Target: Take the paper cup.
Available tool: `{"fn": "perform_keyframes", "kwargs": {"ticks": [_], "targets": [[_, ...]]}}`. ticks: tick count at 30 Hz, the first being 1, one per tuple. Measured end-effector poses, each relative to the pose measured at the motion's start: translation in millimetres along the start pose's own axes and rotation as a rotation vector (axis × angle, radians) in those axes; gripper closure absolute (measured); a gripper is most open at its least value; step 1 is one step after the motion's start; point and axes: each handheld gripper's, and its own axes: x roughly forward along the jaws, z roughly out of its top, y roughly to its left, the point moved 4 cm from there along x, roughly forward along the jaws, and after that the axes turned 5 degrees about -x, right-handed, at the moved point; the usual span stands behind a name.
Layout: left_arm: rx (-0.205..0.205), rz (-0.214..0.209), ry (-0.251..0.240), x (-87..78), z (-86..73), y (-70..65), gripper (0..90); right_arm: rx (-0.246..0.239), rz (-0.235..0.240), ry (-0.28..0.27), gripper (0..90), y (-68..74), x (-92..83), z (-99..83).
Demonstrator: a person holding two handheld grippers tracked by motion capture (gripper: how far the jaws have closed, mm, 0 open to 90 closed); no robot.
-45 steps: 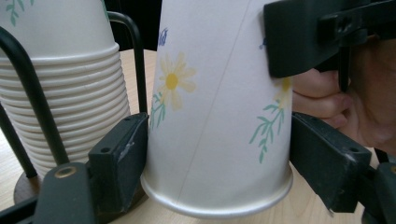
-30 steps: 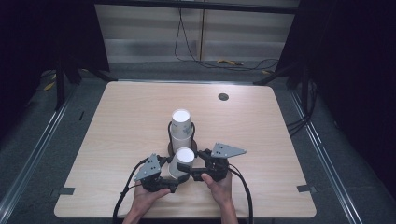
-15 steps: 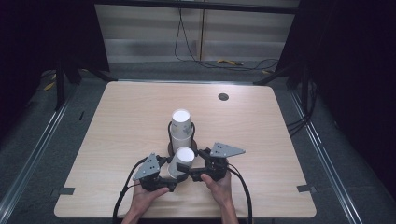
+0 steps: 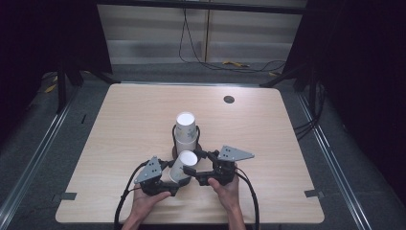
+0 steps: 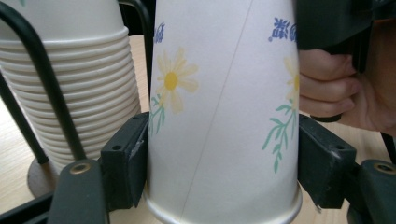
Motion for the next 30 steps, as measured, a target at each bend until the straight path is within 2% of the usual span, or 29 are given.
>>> {"fn": "perform_keyframes", "kwargs": {"ticks": [9,12,18,23,25,30], "targets": [[-0.005,0.01,0.013,-5.3,2.2,6.8,28.1,-0.001,-0.021,0.008,23.9,-2.5,-9.3,-0.3],[0.01,0.017,0.024,-6.5,4.3,9.1,28.2,-0.004,-0.027,0.01,24.4,-3.1,-10.1,-0.3],[0.013,0.029,0.04,-7.9,4.0,9.7,28.0,-0.009,-0.041,-0.001,26.1,-3.2,-15.0,-1.6],[0.032,0.037,0.047,-9.3,4.0,9.5,28.0,-0.008,-0.049,0.02,25.9,-6.1,-19.2,-4.3],[0.022,0.034,0.049,-9.8,4.4,10.2,28.0,-0.01,-0.053,0.03,25.5,-6.8,-21.0,-4.7],[0.033,0.031,0.064,-10.0,6.3,10.7,28.1,-0.012,-0.064,0.06,25.0,-10.5,-24.3,-7.4]]}}
